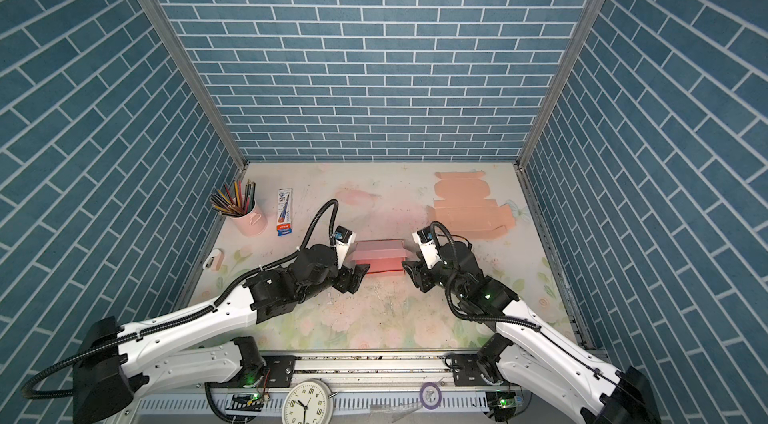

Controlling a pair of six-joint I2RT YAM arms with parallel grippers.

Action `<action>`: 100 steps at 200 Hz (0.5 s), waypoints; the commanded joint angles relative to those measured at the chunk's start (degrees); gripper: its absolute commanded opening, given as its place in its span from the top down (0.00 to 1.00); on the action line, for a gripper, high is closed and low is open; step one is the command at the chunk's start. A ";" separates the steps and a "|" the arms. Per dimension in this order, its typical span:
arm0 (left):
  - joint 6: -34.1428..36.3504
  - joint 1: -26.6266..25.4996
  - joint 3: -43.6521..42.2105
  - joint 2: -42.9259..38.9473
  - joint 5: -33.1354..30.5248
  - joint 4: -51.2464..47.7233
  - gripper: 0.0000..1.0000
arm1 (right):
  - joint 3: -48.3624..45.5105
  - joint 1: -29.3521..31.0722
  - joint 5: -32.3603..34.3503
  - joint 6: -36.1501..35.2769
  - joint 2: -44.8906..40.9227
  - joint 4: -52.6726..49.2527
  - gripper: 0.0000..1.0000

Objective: Fold the paper box

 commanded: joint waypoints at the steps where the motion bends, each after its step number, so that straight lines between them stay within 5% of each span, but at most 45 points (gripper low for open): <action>1: 0.96 1.23 3.19 0.02 1.85 -3.19 0.12 | 3.15 0.09 1.77 1.98 1.57 -2.07 0.42; 100: -0.58 15.90 7.31 9.32 22.35 7.19 0.13 | 10.45 -7.83 -1.13 2.01 11.31 -0.14 0.37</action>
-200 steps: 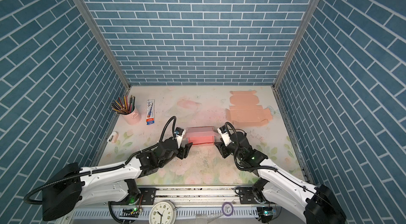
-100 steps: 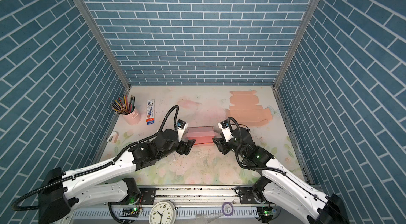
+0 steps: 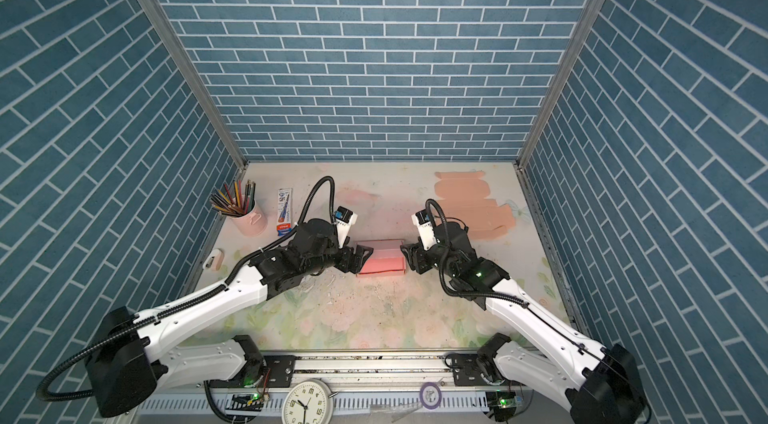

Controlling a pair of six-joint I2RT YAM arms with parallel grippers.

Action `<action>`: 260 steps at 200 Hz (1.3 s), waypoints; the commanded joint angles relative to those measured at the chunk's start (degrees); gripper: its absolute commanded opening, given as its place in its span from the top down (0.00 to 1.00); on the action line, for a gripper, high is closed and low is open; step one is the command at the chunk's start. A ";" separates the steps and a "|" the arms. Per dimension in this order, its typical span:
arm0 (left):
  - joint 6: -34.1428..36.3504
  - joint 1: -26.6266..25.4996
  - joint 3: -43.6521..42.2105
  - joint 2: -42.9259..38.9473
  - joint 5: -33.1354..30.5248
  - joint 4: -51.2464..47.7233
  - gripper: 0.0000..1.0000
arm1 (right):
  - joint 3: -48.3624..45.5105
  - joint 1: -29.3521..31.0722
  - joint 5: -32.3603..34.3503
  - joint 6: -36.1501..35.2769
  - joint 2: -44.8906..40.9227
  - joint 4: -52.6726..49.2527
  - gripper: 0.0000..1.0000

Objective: Fold the paper box

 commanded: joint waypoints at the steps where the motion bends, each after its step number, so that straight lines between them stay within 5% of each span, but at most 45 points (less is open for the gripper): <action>1: -0.98 3.66 1.78 1.29 6.33 3.89 0.12 | 2.23 -2.38 -1.93 1.06 1.19 1.35 0.37; 57: -3.33 9.23 0.22 6.07 9.33 8.84 0.14 | 5.60 -3.60 -3.09 -0.54 10.02 3.31 0.38; 260: -6.89 9.26 -15.30 7.24 7.78 17.88 0.13 | -2.51 -3.51 -7.23 1.14 17.59 8.62 0.41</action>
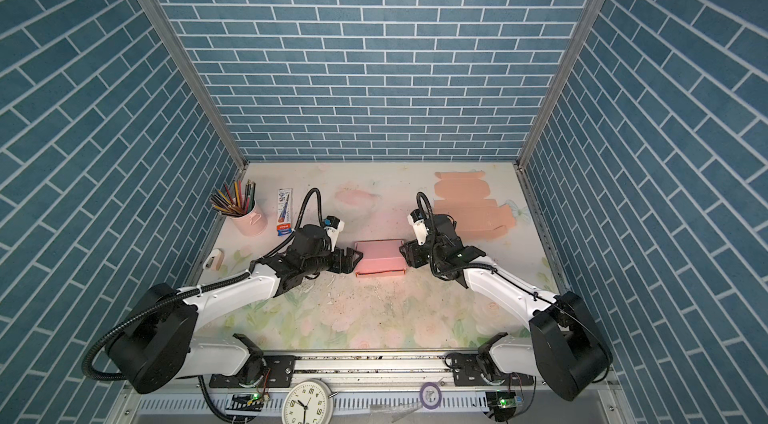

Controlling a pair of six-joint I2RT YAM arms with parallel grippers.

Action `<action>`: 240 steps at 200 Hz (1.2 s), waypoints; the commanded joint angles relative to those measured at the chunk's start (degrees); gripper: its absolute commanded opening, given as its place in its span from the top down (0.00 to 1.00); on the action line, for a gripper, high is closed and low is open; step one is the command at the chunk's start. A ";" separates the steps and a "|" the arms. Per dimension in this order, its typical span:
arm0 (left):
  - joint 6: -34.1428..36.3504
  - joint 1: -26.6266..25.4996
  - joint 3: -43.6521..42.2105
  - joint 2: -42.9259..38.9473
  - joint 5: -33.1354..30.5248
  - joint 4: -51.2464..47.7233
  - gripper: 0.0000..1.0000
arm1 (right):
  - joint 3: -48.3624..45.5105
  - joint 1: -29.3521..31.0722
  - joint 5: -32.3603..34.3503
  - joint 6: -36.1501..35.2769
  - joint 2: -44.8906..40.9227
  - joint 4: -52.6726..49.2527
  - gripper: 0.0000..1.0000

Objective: Fold the paper box

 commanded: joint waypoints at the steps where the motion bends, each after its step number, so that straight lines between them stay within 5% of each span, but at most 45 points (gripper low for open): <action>1: -0.87 0.05 -1.47 -0.10 0.46 2.22 0.13 | -1.26 -0.09 -1.48 1.19 1.01 1.66 0.41; 240: -2.34 -1.44 -4.59 5.31 0.60 7.59 0.25 | -3.77 1.04 -2.38 2.37 8.67 6.46 0.42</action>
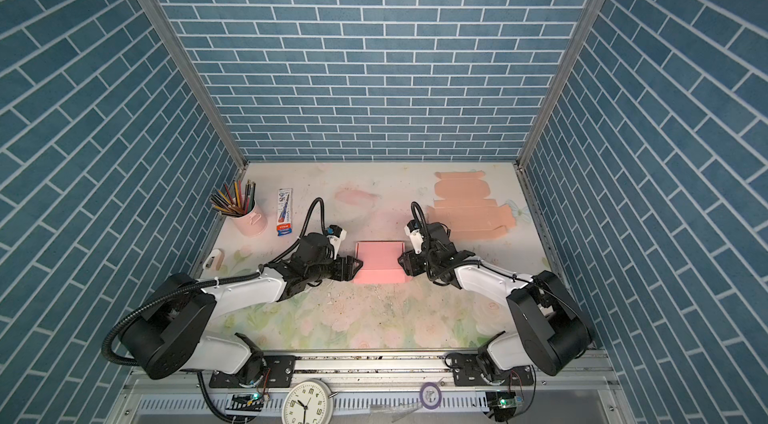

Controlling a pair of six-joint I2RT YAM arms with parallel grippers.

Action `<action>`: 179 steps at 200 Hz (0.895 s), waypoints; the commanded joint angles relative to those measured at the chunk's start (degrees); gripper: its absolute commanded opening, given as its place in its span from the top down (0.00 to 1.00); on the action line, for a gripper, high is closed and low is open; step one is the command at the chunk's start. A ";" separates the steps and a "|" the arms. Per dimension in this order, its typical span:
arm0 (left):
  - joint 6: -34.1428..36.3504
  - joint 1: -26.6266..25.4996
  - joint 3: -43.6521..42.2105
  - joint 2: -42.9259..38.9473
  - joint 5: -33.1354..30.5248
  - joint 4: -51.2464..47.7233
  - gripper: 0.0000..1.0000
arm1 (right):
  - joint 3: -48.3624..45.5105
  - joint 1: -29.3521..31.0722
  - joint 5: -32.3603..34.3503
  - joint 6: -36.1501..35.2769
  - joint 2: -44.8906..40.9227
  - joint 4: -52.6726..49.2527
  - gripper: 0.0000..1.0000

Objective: Fold the paper box

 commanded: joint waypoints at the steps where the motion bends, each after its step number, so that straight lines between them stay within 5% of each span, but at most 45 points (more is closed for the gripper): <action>1: -0.55 -0.40 -0.84 0.64 -0.46 1.14 0.25 | -0.76 0.33 -0.61 1.46 1.05 0.95 0.42; 179: -0.46 -1.51 -1.25 2.73 -2.52 1.76 0.30 | -0.77 0.99 0.44 1.37 2.94 0.93 0.44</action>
